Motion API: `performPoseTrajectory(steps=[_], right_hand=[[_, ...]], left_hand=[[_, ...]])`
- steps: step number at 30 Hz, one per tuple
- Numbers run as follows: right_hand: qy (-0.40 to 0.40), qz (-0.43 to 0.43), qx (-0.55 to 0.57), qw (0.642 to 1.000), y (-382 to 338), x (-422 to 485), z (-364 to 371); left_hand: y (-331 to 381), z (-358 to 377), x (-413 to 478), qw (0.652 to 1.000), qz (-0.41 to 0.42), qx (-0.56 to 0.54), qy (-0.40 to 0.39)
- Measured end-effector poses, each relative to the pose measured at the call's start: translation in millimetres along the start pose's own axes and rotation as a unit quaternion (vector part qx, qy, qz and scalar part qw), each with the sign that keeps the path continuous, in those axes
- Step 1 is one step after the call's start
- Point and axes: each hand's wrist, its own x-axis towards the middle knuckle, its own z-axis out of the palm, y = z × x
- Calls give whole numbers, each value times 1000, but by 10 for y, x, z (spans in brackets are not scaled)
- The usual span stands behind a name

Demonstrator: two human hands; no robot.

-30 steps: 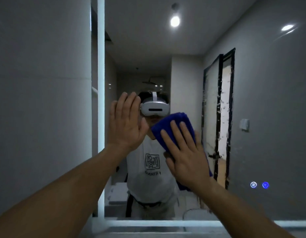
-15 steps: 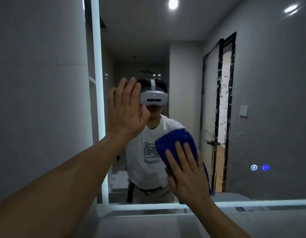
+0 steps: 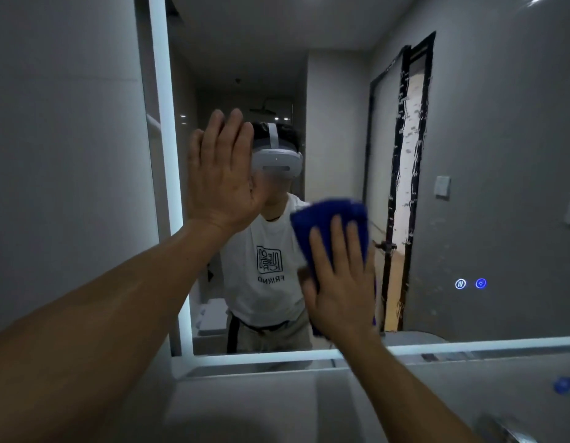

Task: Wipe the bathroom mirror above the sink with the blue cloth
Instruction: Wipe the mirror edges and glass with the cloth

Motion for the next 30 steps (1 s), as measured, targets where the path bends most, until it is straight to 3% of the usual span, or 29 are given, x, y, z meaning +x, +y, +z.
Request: performPoseTrajectory(steps=[3,6,8,11,13,20,24,30], right_hand=[[-49,-73,-26,996,131,-798,55],[-67,-125,-46,989,417,-883,-60],[-35,-69,-46,996,529,-453,-127],[49,115,-4,992,410,385,-190],[67,136,13,988,206,555,-155],[-67,-87,-19,994,39,-1236,122],[-85,-147,-35,985,477,-1322,-16],[29,57,-18,998,343,109,-139]], left_hand=[[9,-3,1,1000,-5,2,-11],[9,-11,6,1000,-2,1,-14],[9,-12,5,1000,-6,7,-23],[19,-13,12,999,-9,17,-31],[18,-16,5,999,-11,19,-36],[-3,-3,6,999,-6,18,-43],[17,-25,12,998,-10,14,-53],[39,-41,23,997,-18,19,-66]])
